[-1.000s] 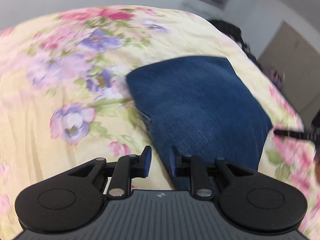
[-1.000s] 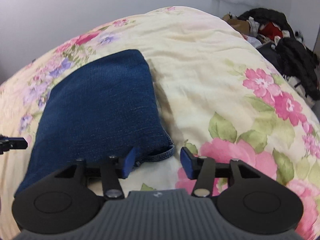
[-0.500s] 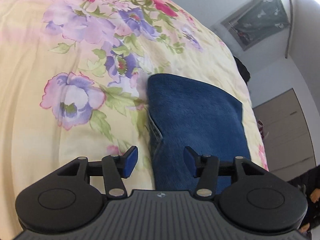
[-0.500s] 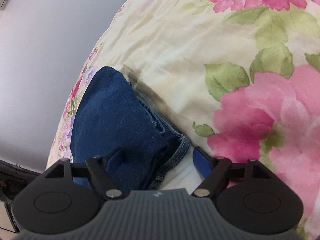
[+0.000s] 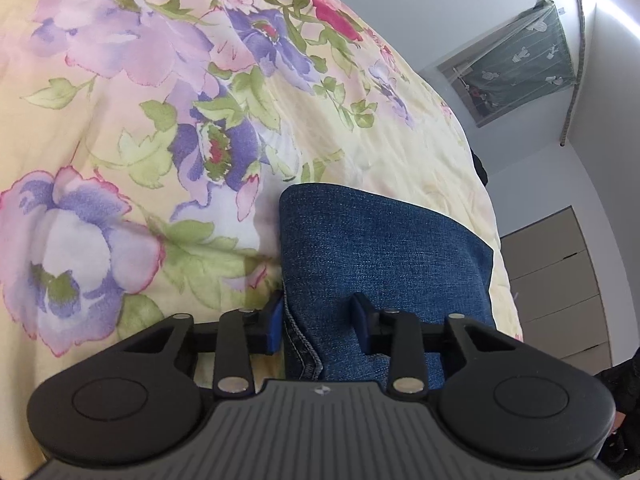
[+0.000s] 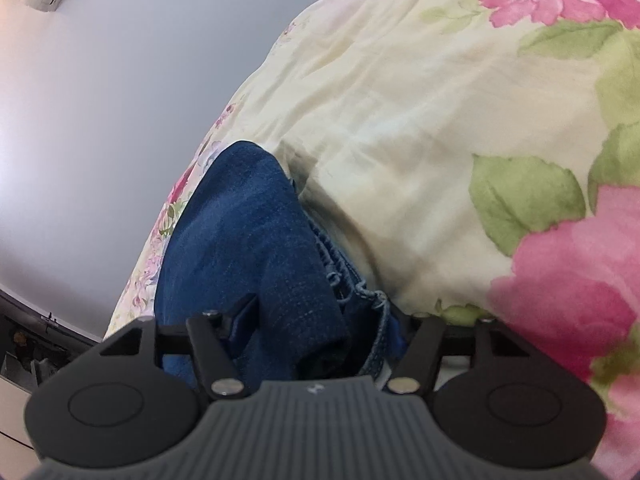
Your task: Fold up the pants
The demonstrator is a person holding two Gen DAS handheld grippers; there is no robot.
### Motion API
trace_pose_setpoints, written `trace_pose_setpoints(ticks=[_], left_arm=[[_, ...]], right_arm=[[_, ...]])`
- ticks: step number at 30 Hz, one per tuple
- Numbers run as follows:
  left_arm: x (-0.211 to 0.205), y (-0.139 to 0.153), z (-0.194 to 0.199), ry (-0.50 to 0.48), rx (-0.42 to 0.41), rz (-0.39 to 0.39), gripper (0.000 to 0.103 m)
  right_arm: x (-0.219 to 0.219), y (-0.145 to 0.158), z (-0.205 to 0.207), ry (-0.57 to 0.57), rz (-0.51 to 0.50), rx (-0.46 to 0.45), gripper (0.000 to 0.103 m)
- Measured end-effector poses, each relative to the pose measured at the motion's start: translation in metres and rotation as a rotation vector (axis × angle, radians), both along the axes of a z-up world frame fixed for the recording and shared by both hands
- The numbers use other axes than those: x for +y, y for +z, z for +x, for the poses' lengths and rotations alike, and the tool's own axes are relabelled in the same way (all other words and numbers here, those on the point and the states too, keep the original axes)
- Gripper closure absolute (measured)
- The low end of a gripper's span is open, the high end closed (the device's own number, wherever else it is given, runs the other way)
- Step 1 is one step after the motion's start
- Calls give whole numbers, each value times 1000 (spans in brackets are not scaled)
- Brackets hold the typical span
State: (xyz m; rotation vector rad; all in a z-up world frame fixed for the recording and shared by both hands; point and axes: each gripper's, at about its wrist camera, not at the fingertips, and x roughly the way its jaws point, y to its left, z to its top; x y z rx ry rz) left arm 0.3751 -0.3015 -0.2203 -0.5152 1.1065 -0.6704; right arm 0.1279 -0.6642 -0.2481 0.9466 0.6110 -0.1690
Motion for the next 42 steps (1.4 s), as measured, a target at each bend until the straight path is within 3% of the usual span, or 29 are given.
trace_pose_setpoints(ticks=[3,6,17,23,29,36,42], left_arm=[[-5,12,-5,8,-32,40,73],[-7,24,-7,3,-50,67,77],[29,86,-29,-16,-112,123,82],[89,122,-48,-18,-134,177,82],[169,144,-56,23,-143,238,82],[272,142,-45,58,-110,306,82],[356,134,-20,134,-79,318,82]], right_arm=[[3,11,0,6,-26,1,65],[6,26,-2,12,-54,-3,71],[51,101,-15,77,-126,-32,75],[106,127,-25,139,-93,-89,76],[187,129,-19,200,-52,-129,76],[294,111,6,268,25,-148,76],[379,101,46,353,17,-177,76]])
